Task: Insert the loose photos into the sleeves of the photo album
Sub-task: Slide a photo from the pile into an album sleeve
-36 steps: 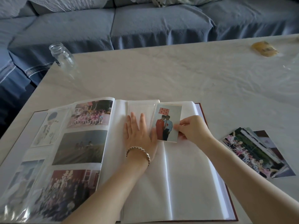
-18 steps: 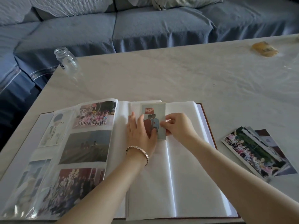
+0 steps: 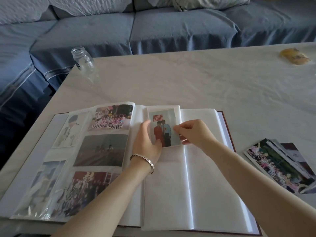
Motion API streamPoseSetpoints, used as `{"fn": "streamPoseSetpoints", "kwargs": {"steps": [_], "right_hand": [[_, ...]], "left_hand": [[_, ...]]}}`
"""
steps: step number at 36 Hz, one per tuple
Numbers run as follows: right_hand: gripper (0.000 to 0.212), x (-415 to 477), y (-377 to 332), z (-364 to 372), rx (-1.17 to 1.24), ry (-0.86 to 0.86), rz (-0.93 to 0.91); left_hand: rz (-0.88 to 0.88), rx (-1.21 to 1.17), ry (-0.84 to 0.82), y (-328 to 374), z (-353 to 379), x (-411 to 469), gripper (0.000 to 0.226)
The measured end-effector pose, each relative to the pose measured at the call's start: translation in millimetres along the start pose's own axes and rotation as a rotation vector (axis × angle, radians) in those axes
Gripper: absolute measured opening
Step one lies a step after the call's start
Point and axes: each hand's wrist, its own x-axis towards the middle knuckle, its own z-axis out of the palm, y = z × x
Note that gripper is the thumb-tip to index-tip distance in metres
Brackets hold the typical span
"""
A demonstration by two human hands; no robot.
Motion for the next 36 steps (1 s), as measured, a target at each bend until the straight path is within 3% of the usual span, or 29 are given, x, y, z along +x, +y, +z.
{"fn": "streamPoseSetpoints", "kwargs": {"steps": [7,16,28,32,36], "right_hand": [[0.022,-1,4,7,0.126,0.173,0.125],[0.017,-8,5,11,0.058,0.274,0.079],[0.012,-9,0,4,0.048,0.146,0.12],[0.01,-11,0,1,0.096,0.145,0.136],[0.012,-14,6,-1,0.115,0.175,0.113]], "left_hand": [[0.008,-0.079,-0.016,1,-3,-1,0.055],[-0.009,-0.051,-0.031,-1,-2,-3,0.057],[-0.052,-0.027,-0.025,10,-6,-6,0.054],[-0.059,0.134,-0.004,15,-14,-9,0.058],[-0.179,0.226,-0.047,25,-20,-15,0.065]]}}
